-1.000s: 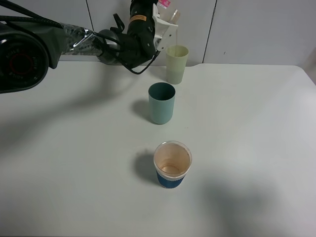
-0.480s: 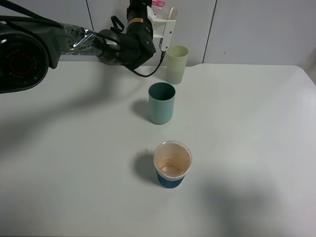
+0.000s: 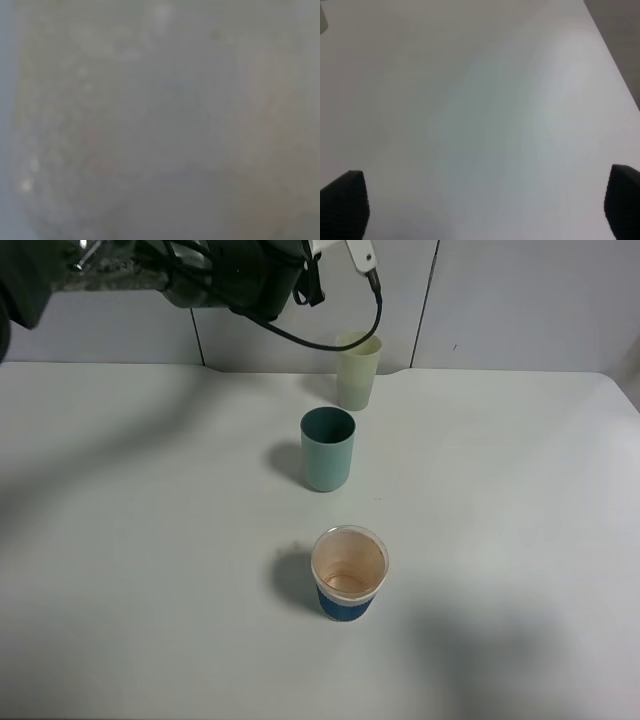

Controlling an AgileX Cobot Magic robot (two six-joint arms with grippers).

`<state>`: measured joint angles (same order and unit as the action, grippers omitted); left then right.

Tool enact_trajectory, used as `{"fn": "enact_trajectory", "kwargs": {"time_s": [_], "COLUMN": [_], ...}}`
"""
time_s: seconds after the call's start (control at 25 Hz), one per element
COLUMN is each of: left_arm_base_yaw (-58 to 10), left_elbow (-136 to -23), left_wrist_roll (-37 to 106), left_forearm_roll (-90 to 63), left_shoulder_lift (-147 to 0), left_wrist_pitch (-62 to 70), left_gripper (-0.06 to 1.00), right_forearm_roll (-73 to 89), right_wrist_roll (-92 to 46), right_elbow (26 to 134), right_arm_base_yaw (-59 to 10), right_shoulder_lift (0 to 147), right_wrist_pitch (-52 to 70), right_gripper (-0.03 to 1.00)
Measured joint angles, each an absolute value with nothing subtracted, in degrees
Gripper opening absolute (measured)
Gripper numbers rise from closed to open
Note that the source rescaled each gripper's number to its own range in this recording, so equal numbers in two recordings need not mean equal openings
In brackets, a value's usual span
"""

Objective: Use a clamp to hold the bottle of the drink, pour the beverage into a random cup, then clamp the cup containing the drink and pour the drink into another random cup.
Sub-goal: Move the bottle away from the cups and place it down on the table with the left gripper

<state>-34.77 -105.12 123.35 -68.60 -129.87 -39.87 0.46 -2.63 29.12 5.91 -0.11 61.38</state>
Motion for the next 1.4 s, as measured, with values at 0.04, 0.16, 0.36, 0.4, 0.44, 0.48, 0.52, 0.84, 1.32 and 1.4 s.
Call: {"fn": "enact_trajectory", "kwargs": {"time_s": [0.04, 0.16, 0.36, 0.4, 0.44, 0.48, 0.52, 0.84, 1.32, 1.4], "left_arm_base_yaw": [-34.77, -34.77, -33.29, -32.63, -31.38, -30.84, -30.33, -25.8, -21.16, -21.17], "left_elbow": [-105.12, -104.41, -100.75, -99.45, -97.12, -96.18, -95.16, -86.87, -65.54, -63.85], "left_wrist_roll": [118.81, 109.1, 92.28, 87.33, 78.3, 72.96, 69.54, 53.14, 33.31, 22.14], "left_forearm_roll": [-70.84, -71.6, -68.38, -65.93, -59.42, -56.28, -53.01, -39.71, -19.86, -9.88], "left_shoulder_lift": [-127.61, -124.46, -119.78, -118.56, -116.41, -115.46, -114.69, -109.86, -101.43, -101.32], "left_wrist_pitch": [-36.09, -30.27, -17.54, -14.4, -7.29, -3.9, -1.04, 10.86, 3.76, 3.0], "left_gripper": [0.05, 0.05, 0.05, 0.05, 0.05, 0.05, 0.05, 0.05, 0.05, 0.05], "right_forearm_roll": [0.46, 0.46, 0.46, 0.46, 0.46, 0.46, 0.46, 0.46, 0.46, 0.46], "right_wrist_roll": [-2.63, -2.63, -2.63, -2.63, -2.63, -2.63, -2.63, -2.63, -2.63, -2.63], "right_elbow": [29.12, 29.12, 29.12, 29.12, 29.12, 29.12, 29.12, 29.12, 29.12, 29.12], "right_arm_base_yaw": [5.92, 5.92, 5.92, 5.92, 5.92, 5.92, 5.92, 5.92, 5.92, 5.92], "right_shoulder_lift": [-0.11, -0.11, -0.11, -0.11, -0.11, -0.11, -0.11, -0.11, -0.11, -0.11], "right_wrist_pitch": [61.38, 61.38, 61.38, 61.38, 61.38, 61.38, 61.38, 61.38, 61.38, 61.38], "right_gripper": [1.0, 1.0, 1.0, 1.0, 1.0, 1.0, 1.0, 1.0, 1.0, 1.0]}}
